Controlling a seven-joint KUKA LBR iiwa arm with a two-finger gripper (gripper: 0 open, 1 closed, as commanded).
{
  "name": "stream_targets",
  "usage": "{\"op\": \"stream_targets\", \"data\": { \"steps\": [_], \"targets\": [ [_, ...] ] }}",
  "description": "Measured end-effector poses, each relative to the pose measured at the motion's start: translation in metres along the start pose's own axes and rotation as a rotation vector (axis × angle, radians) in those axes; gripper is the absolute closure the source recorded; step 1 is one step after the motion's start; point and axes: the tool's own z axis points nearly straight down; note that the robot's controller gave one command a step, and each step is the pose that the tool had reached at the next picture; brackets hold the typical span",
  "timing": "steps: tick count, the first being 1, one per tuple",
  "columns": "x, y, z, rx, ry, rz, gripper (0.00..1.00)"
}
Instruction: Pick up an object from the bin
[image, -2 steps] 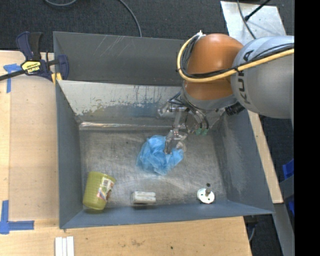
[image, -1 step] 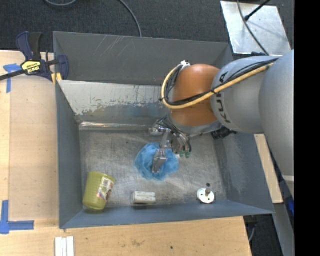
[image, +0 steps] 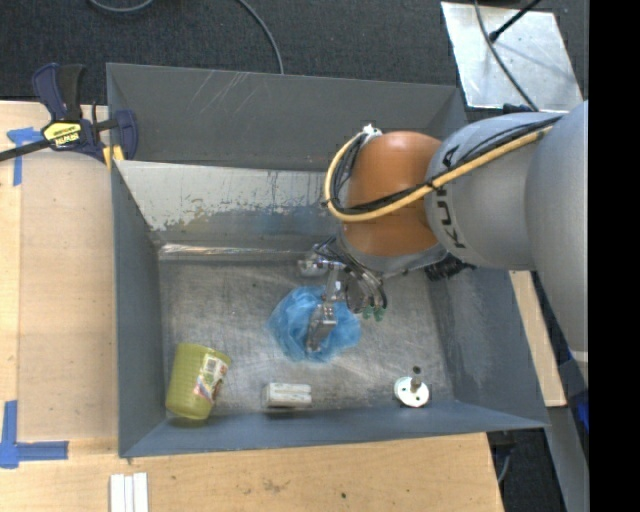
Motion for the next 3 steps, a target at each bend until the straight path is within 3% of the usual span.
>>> {"op": "stream_targets", "data": {
  "steps": [1, 2, 3],
  "targets": [
    [0.008, 0.023, -0.005, 0.0, -0.002, 0.224, 0.0],
    [0.012, 0.033, 0.012, 0.0, -0.001, 0.363, 0.0],
    [0.011, 0.003, 0.022, -0.009, -0.013, 0.176, 1.0]
  ]
}}
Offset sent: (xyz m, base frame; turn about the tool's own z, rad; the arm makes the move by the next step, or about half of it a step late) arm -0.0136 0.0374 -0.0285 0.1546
